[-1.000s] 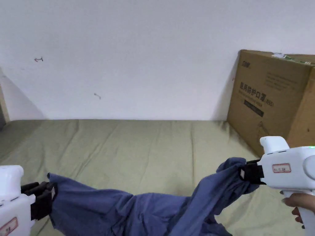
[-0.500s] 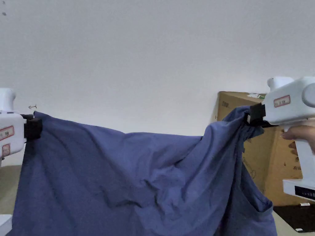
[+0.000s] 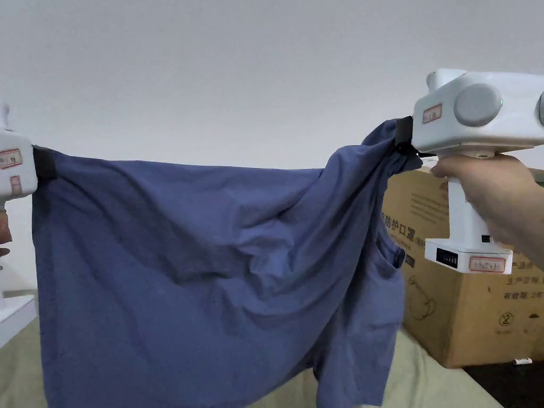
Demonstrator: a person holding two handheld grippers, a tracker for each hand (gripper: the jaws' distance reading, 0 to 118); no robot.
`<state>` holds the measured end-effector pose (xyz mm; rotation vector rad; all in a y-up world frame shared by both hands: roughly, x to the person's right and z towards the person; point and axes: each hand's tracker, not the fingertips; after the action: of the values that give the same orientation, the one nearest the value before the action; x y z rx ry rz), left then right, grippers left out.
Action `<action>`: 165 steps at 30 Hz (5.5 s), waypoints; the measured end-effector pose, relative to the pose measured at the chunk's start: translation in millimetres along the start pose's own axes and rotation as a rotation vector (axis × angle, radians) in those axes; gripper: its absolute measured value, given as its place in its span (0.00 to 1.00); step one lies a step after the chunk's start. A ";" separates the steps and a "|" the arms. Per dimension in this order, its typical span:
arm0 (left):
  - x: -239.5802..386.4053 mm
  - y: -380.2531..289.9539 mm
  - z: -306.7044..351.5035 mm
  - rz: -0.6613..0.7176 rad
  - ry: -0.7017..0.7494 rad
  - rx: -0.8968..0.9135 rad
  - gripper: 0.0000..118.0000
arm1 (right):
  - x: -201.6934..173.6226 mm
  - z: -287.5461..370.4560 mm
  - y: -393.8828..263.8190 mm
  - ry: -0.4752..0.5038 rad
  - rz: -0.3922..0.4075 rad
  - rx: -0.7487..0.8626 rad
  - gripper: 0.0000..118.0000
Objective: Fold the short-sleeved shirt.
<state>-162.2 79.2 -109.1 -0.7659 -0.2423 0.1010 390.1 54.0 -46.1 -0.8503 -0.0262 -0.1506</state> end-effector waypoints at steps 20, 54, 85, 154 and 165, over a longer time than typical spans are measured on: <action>50.6 6.0 108.6 0.016 0.100 0.575 0.00 | -102.8 108.5 36.6 0.214 -0.044 0.648 0.00; -10.7 112.7 -234.2 -0.336 0.074 -0.055 0.03 | -65.9 -32.7 66.5 0.217 -0.070 0.444 0.00; -31.8 114.1 -170.4 -0.121 0.176 -0.016 0.03 | 5.3 -225.7 236.0 0.008 0.045 -0.140 0.00; -19.2 57.8 -110.9 -0.115 0.117 -0.054 0.03 | 22.3 -98.2 79.5 -0.145 0.008 -0.044 0.00; -30.6 -36.0 -18.3 -0.152 0.033 -0.067 0.03 | 45.1 -4.9 -19.0 -0.035 0.034 -0.102 0.00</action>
<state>-187.1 35.6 -102.2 -0.8122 -0.2727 -0.0636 431.8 32.4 -31.4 -0.9550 -0.0372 -0.1058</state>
